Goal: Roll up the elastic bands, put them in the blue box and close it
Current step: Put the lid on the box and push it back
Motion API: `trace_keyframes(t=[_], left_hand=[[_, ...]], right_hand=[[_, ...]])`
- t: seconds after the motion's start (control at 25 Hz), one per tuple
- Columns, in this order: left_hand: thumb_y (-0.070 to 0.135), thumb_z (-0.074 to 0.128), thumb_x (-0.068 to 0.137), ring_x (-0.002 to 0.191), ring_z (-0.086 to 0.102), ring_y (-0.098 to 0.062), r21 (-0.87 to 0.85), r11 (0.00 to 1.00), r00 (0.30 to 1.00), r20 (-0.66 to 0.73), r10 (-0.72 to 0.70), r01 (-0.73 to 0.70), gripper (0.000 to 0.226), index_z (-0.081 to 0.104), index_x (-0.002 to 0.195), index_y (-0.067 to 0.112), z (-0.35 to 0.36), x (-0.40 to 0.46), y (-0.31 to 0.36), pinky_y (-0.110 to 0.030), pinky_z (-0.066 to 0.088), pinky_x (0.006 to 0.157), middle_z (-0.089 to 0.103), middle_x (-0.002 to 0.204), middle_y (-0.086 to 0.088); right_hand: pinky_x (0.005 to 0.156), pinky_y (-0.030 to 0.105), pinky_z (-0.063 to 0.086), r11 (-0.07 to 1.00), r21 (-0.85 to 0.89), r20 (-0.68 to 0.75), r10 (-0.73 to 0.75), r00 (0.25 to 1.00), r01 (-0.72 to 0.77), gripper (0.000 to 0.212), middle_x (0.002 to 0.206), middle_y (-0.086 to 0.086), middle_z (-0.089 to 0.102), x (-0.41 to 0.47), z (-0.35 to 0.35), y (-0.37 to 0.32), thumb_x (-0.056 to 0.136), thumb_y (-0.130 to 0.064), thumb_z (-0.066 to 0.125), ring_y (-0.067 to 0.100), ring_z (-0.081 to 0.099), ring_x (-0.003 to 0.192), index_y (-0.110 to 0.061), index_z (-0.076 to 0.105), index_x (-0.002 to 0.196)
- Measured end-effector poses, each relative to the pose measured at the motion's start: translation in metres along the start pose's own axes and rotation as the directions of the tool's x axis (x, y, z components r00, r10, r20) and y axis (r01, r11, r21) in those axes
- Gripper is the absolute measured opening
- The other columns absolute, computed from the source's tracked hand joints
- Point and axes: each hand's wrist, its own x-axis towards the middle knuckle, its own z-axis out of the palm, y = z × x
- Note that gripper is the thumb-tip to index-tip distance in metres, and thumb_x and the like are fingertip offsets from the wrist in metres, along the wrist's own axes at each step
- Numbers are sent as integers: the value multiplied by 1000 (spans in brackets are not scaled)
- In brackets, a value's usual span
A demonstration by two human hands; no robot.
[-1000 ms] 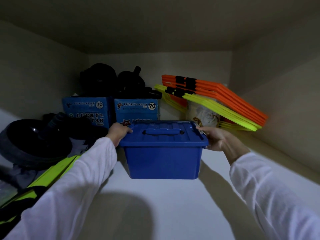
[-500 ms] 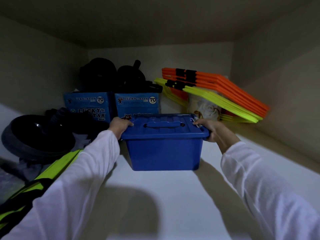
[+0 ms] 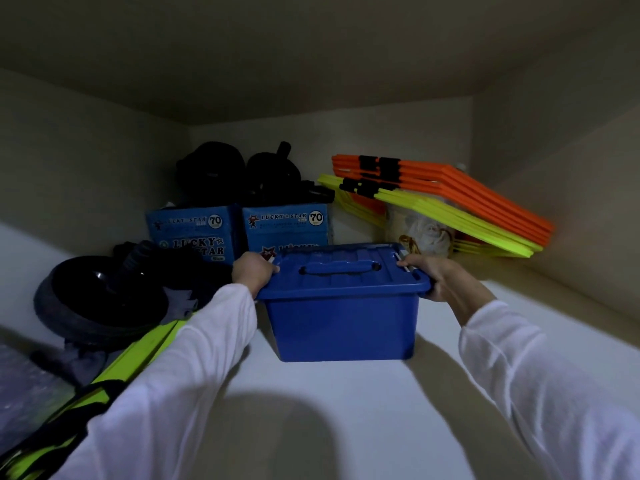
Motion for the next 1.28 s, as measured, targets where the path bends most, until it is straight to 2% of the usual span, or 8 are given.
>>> trace_keyframes(t=[0.28,0.4,0.52,0.6,0.76,0.92,1.16,1.28], left_hand=[[8,53,88,105,58,-37,216,953,972,-58,230,-212,21,62,99,-7,2,-4,3,-37,46,84,64,112,-23],[17,56,89,94,59,-32,154,962,972,-34,233,-225,25,64,93,-6,0,-5,-1,-34,43,75,64,98,-22],[14,58,88,76,60,-28,-271,962,999,11,48,-43,21,61,71,3,-3,-3,-6,-28,41,62,66,93,-25],[7,59,88,54,63,-24,-602,773,975,199,-95,199,8,58,80,5,-8,-5,-7,-27,47,45,70,78,-21],[11,56,90,32,61,-20,-673,540,847,507,-160,505,8,54,86,4,-19,-5,-11,-28,47,27,65,60,-16],[12,54,91,36,64,-24,-609,582,814,554,-173,538,12,53,90,1,-17,3,-14,-32,50,31,65,47,-20],[8,50,93,29,59,-20,-462,770,835,526,-163,441,13,53,82,1,-14,8,-5,-26,45,26,61,38,-13],[9,52,92,25,56,-21,-334,858,838,514,-181,390,14,53,80,1,-11,13,-2,-24,42,24,60,36,-12]], right_hand=[[36,18,48,999,-37,-17,10,1000,-10,12,77,7,58,2,0,0,91,-11,51,18,54,63,-10,52,79],[37,19,49,999,-36,-22,15,1000,-15,10,78,8,59,4,0,0,90,-10,52,19,55,64,-10,52,80],[37,19,49,999,-42,-28,15,999,-16,10,78,8,59,5,0,0,89,-11,53,20,55,62,-10,52,79],[37,19,48,999,-43,-27,18,999,-19,11,77,8,59,4,0,0,90,-11,52,19,56,60,-10,52,79],[35,18,48,1000,-13,-29,10,1000,-10,12,76,8,59,2,0,0,90,-9,52,19,61,53,-9,51,78],[36,17,48,1000,-22,-26,12,1000,-12,12,75,8,59,-1,0,0,90,-9,51,11,59,32,-9,51,78],[38,18,49,999,-32,-14,6,1000,-6,8,78,7,59,-2,0,1,92,-11,50,17,59,57,-9,52,84],[39,19,50,999,-36,-5,3,1000,-3,4,78,7,60,1,0,1,92,-12,51,16,61,50,-9,52,90]])
